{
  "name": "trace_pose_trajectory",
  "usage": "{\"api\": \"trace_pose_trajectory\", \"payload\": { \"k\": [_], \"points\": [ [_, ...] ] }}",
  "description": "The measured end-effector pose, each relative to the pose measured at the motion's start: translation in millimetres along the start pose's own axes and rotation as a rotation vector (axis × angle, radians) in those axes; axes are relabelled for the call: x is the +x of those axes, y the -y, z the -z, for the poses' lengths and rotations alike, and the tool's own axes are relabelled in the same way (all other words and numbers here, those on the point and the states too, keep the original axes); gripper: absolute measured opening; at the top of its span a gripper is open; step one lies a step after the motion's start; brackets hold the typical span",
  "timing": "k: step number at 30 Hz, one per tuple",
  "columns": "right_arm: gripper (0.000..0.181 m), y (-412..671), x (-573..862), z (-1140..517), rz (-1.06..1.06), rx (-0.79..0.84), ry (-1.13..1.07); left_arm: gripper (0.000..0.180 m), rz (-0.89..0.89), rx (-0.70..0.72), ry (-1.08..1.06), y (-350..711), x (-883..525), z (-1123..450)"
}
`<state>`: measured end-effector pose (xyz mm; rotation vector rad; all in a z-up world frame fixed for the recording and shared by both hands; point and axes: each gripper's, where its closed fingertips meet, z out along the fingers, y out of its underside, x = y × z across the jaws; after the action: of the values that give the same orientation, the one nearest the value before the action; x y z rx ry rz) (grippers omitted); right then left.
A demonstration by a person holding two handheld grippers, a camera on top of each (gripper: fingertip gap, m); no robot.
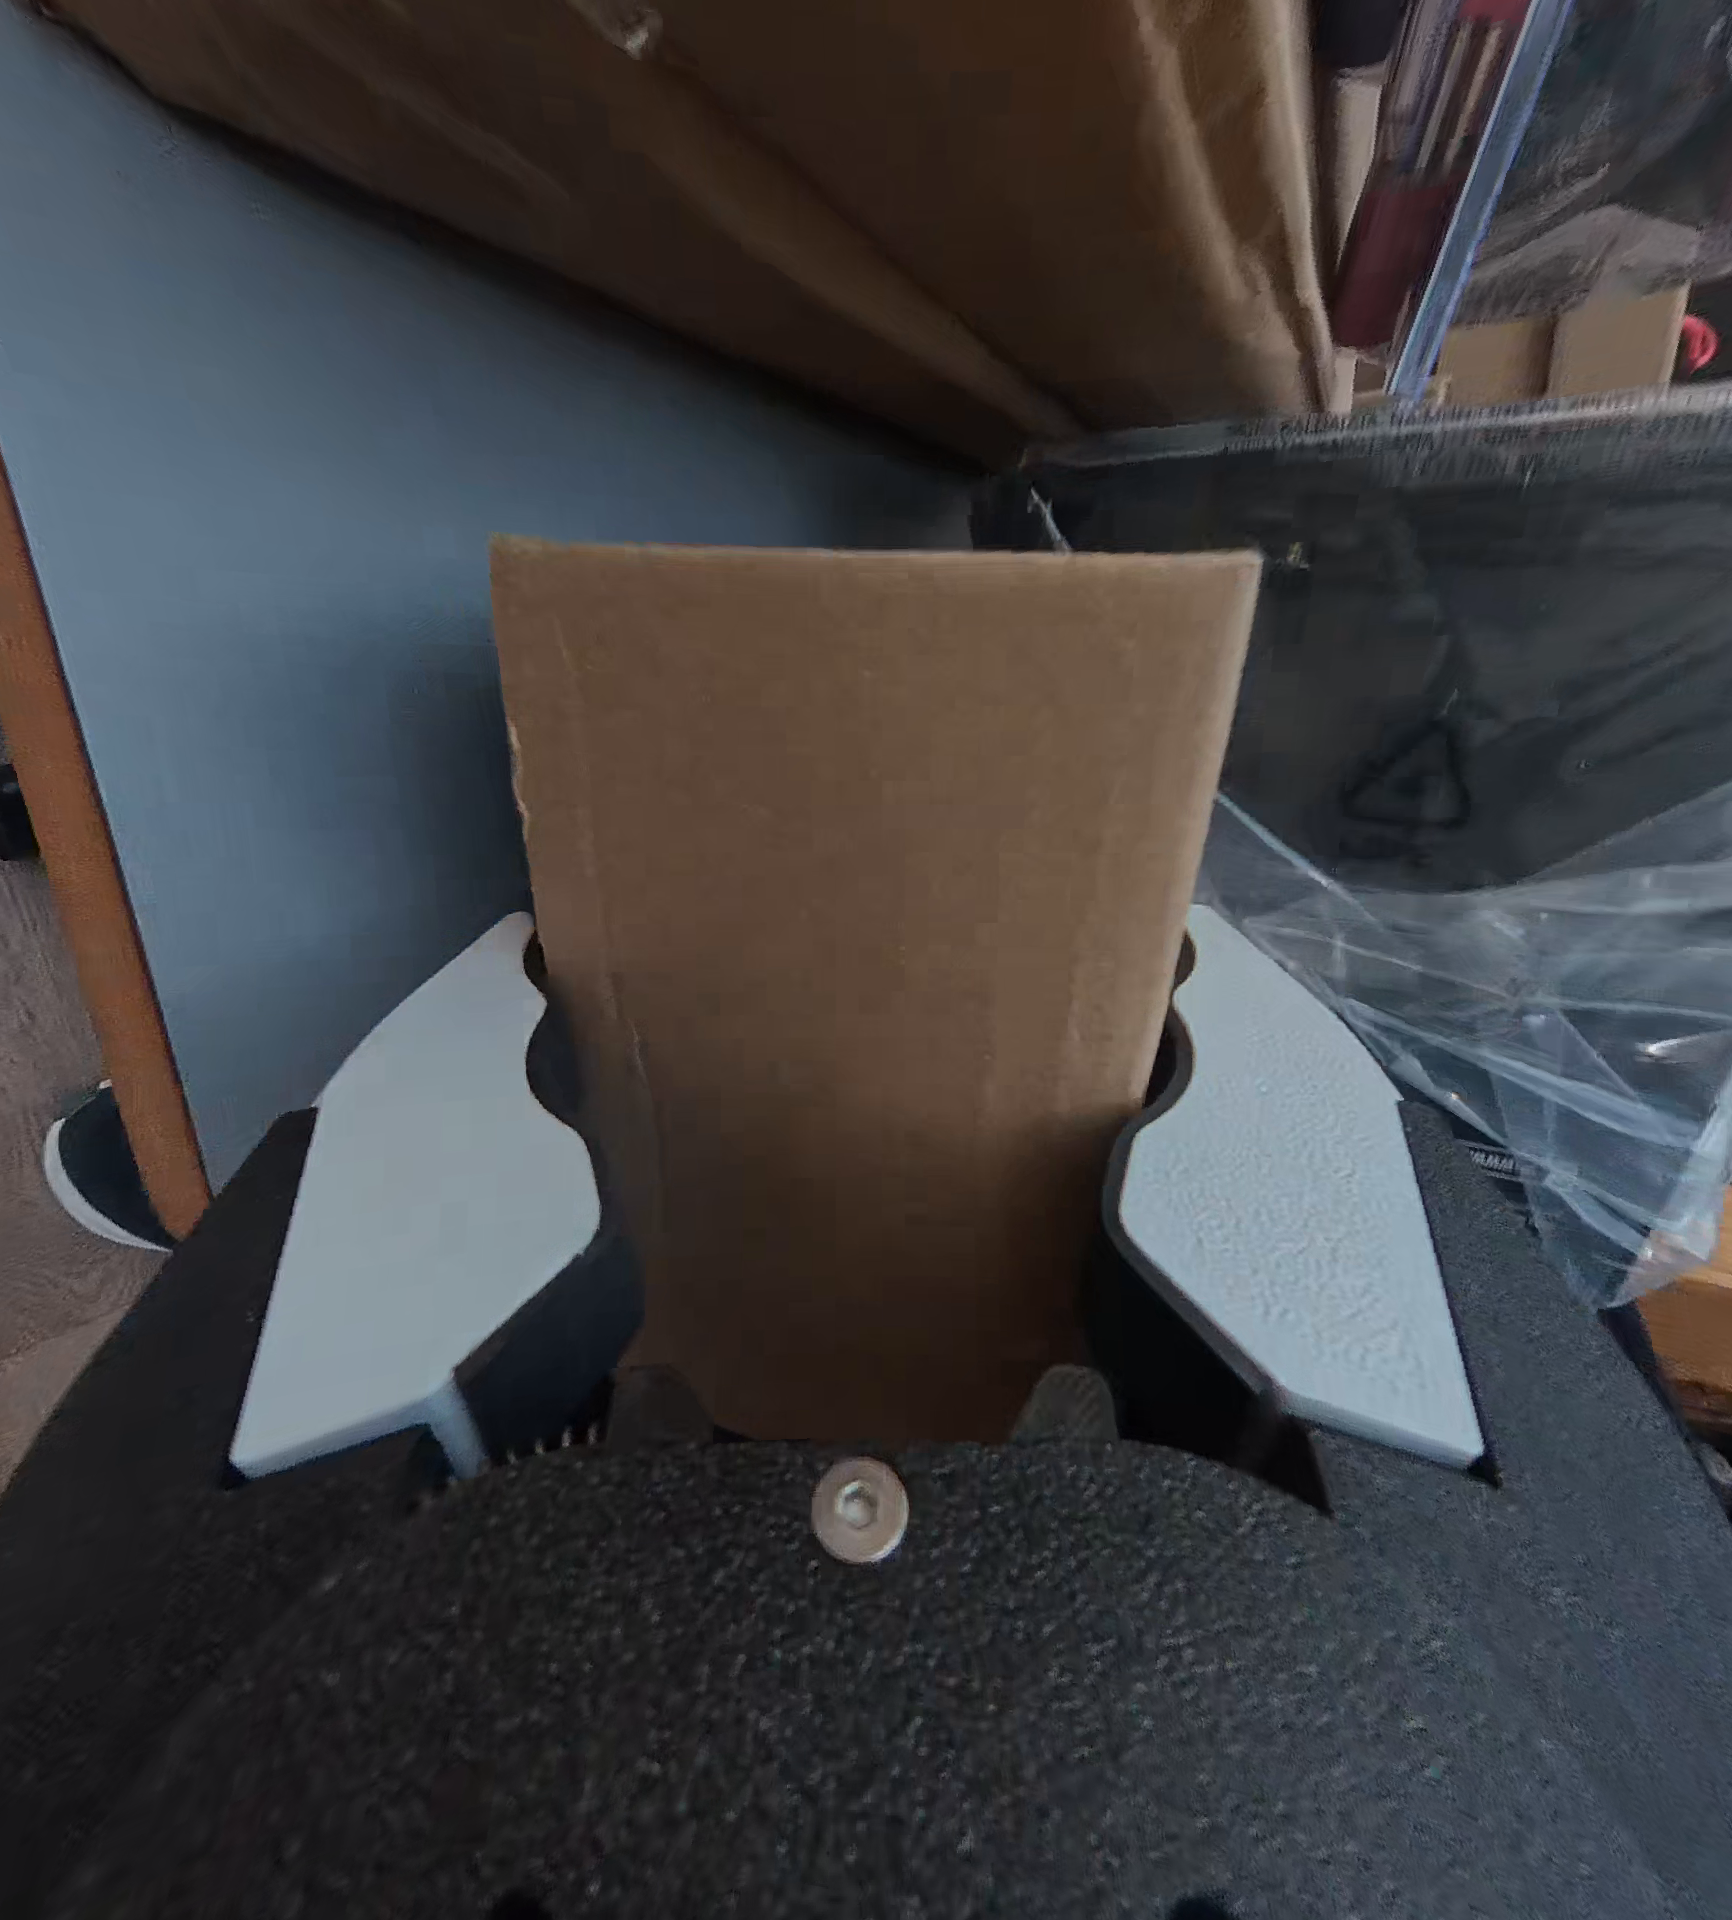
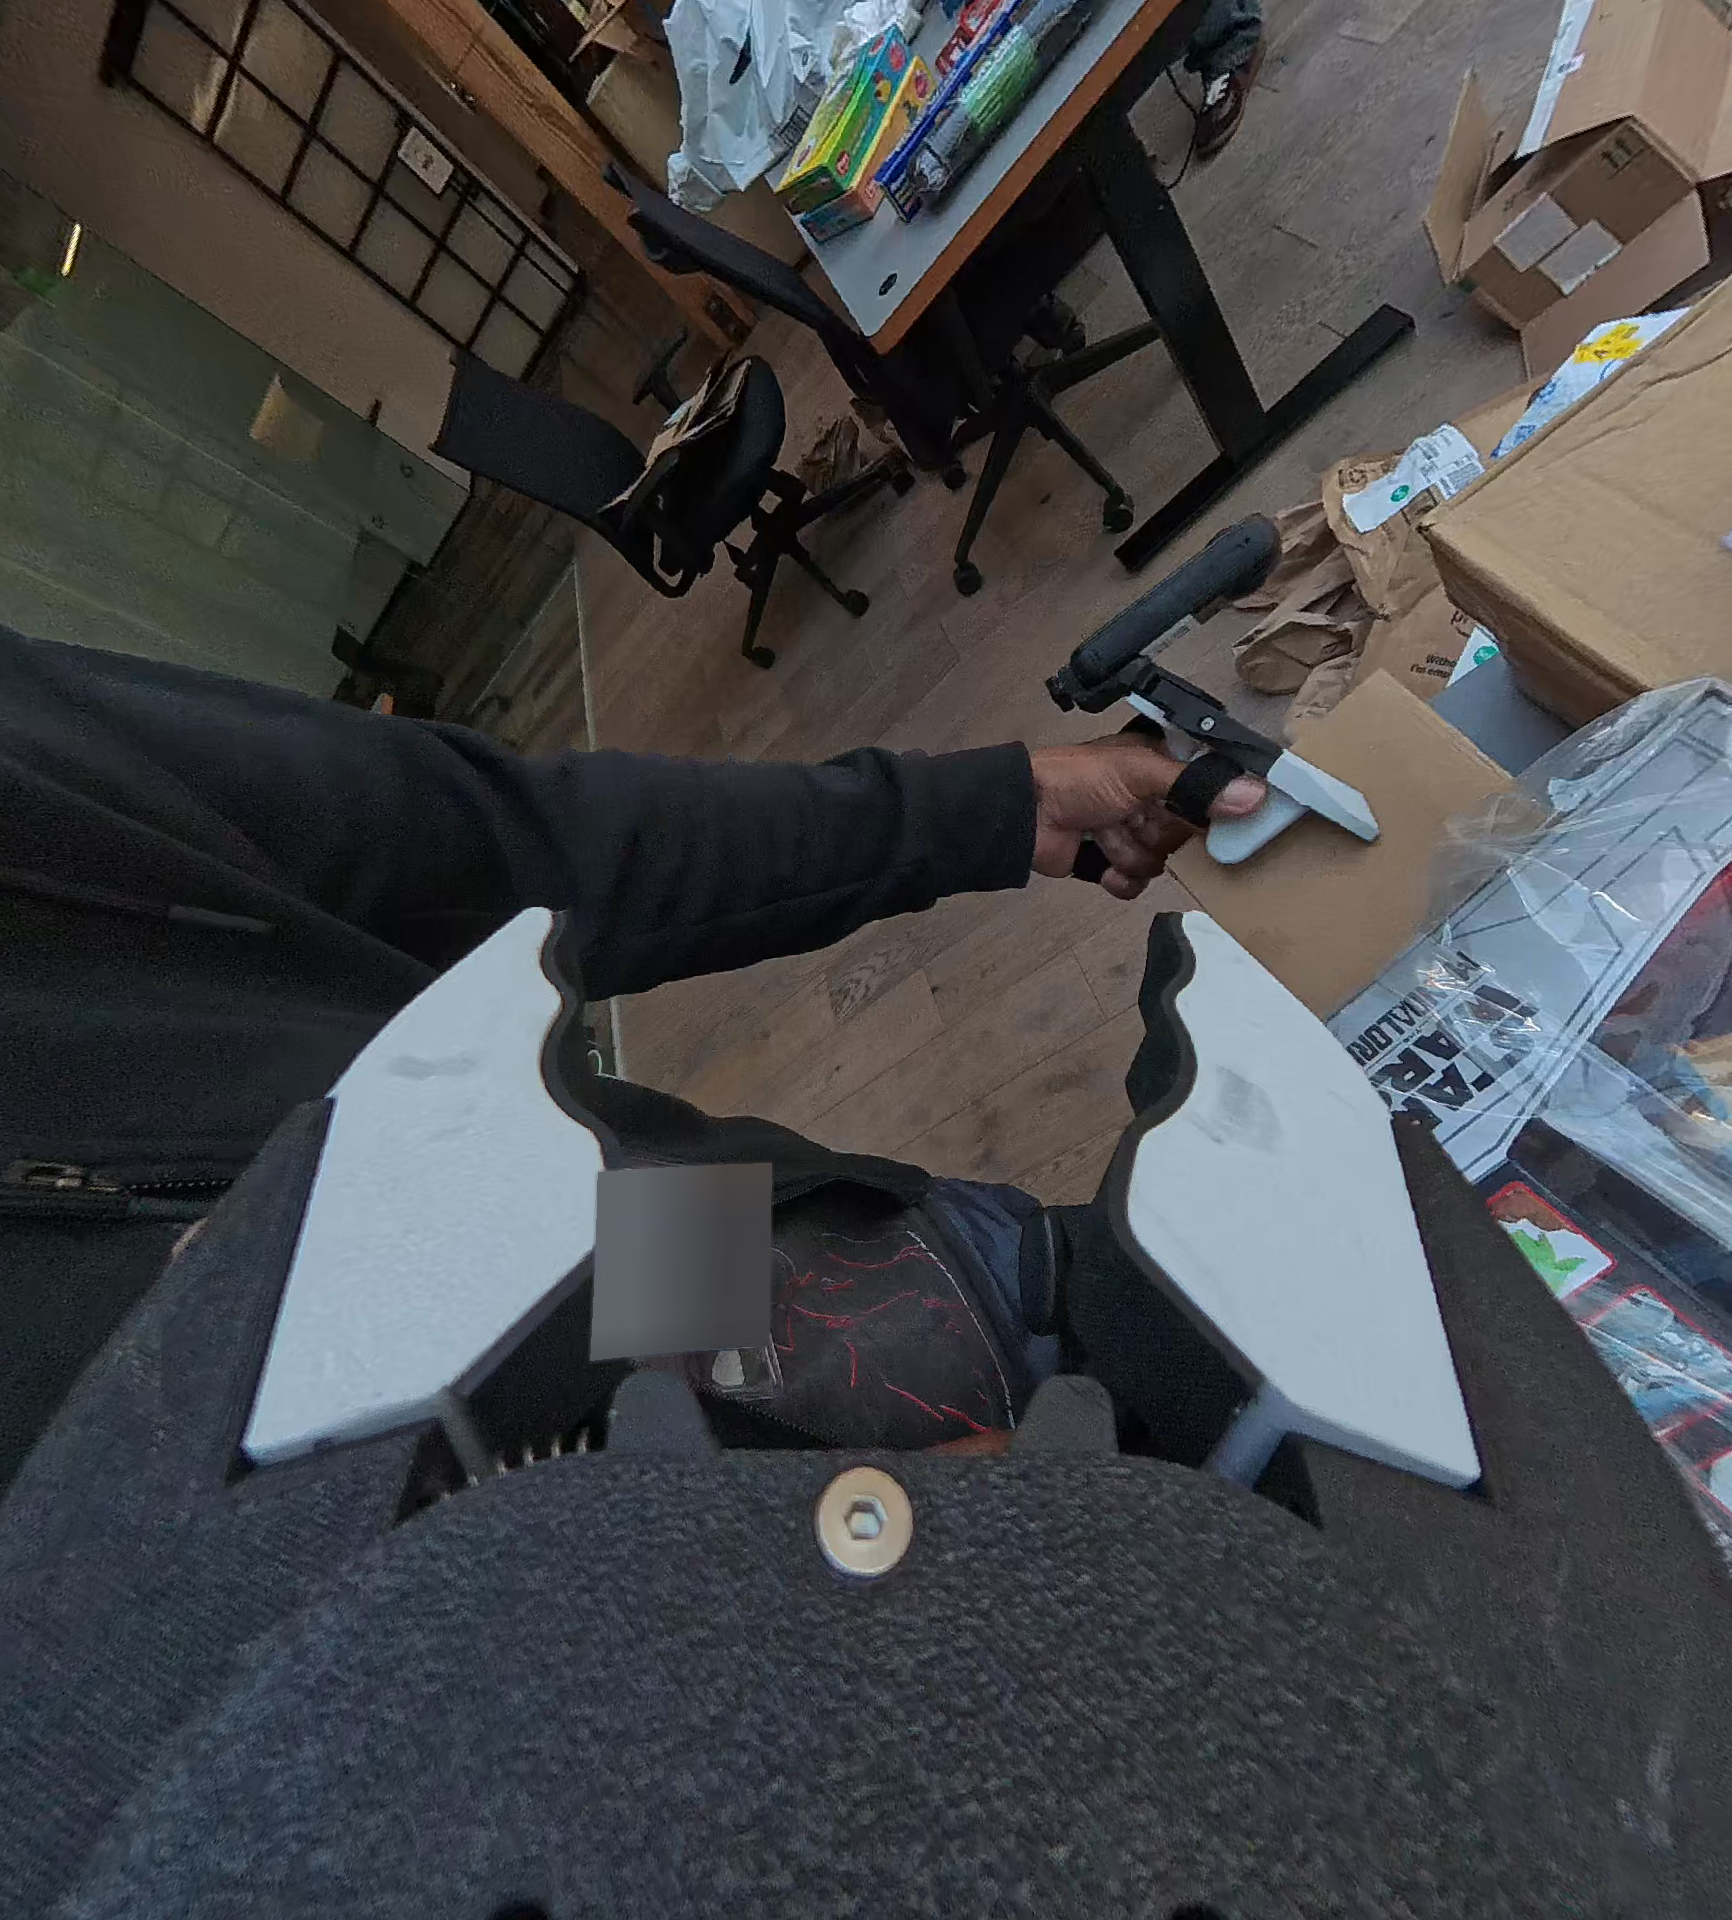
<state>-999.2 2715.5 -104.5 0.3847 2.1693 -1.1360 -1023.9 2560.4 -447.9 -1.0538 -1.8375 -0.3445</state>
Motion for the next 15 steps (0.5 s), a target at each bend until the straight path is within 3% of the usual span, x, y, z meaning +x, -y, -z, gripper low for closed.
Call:
{"api": "trace_pose_trajectory", "payload": {
  "k": [8, 11, 15],
  "points": [
    [0.101, -11, 5, 7, -0.013, 0.029, -0.075, 0.107, 0.027, 0.118, 0.086, 41, -20, -5],
    [0.101, -14, 7, 7, -0.023, 0.042, -0.088, 0.090, -0.095, 0.167, 0.177, 48, -24, 0],
    [0.101, -17, 3, 5, -0.019, 0.058, -0.101, 0.087, -0.237, 0.204, 0.267, 56, -20, 6]
  ]
}}
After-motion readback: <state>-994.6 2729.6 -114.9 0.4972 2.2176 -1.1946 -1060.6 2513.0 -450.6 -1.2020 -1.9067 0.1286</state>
